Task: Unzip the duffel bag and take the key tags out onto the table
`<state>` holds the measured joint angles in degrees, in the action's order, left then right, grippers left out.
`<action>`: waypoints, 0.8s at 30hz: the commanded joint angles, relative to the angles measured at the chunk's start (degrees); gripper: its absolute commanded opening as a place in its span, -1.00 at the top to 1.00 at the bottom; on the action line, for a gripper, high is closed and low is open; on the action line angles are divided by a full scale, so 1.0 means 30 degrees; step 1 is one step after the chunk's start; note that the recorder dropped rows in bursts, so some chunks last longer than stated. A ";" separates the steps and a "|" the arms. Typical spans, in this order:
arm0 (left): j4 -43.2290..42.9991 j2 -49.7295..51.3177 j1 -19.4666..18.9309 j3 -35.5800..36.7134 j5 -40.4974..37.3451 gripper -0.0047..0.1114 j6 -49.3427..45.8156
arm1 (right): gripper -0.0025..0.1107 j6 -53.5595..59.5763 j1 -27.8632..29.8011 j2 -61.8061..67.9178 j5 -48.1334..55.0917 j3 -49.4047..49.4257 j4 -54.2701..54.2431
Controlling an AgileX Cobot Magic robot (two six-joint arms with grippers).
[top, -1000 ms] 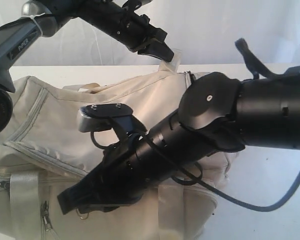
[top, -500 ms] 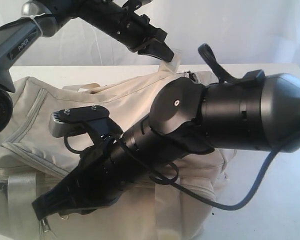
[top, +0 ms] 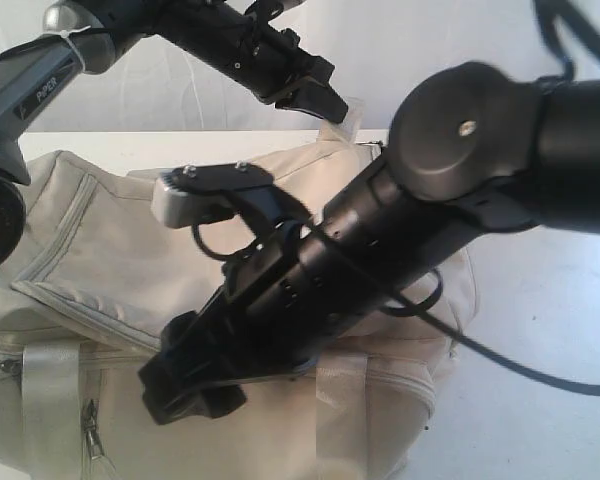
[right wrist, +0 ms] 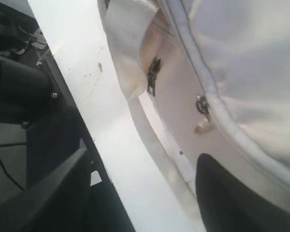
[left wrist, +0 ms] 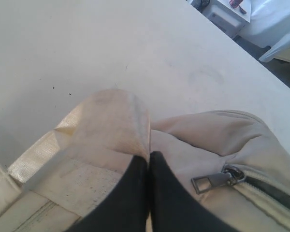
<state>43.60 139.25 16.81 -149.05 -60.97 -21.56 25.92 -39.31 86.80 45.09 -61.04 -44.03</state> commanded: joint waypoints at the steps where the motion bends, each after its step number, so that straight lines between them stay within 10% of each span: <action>1: 0.0734 -0.0496 -0.0036 -0.0214 0.0020 0.92 -0.0048 | -0.10 -0.2915 0.0625 -0.2627 0.1653 -0.0124 0.3722; 6: 0.0285 -0.0699 -0.0159 -0.0214 0.0055 0.70 -0.0091 | -0.10 -0.6016 0.0672 -0.4995 0.1374 -0.0124 0.8052; 12: -0.0592 -0.1387 -0.1556 -0.0214 -0.1871 -0.14 -0.0039 | -0.10 -0.9821 0.0672 -0.7064 0.0926 -0.0124 1.2004; 16: -0.0548 -0.3291 -0.2898 0.0205 -0.2996 -0.19 0.0448 | -0.10 -1.0398 0.0672 -0.7441 0.1401 -0.0124 1.2022; 24: -0.3848 -1.0721 -0.4777 1.0738 -0.2996 -0.19 -0.1177 | -0.10 -1.0280 0.0672 -0.7440 0.2275 -0.0124 1.2008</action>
<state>34.32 113.48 3.35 -125.53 -64.95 -23.28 -5.98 -37.74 64.88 51.80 -61.04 -8.63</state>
